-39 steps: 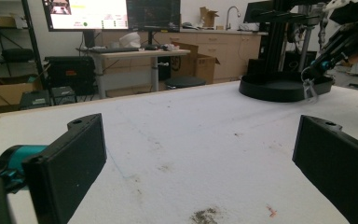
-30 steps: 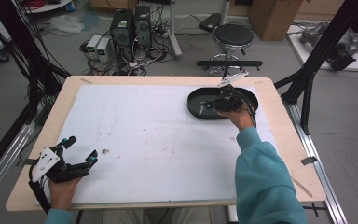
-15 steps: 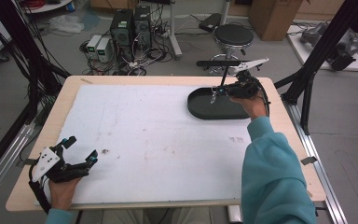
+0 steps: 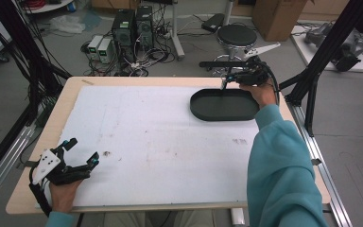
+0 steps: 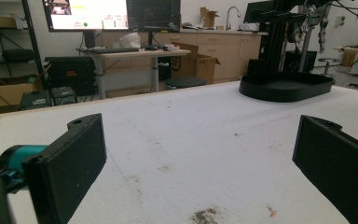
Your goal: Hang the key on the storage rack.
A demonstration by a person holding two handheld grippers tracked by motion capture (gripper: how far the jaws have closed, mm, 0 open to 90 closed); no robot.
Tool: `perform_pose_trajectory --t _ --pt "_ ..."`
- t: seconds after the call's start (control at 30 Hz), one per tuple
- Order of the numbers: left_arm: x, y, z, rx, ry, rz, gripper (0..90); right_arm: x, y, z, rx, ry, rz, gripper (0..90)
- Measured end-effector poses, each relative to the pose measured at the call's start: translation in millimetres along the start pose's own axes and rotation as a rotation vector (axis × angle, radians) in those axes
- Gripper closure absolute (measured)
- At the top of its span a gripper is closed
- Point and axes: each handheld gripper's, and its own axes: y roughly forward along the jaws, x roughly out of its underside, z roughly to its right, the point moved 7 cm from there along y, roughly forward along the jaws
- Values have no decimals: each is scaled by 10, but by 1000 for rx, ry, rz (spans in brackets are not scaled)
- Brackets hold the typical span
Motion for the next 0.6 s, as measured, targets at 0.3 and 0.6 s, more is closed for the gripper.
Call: perform_pose_trajectory --t 0.3,0.6 --pt "0 1 1 0 1 0 31 -56 3 153 28 15 -29 887" --pt "1 1 0 0 0 -1 31 -161 62 217 47 -15 -60 887"
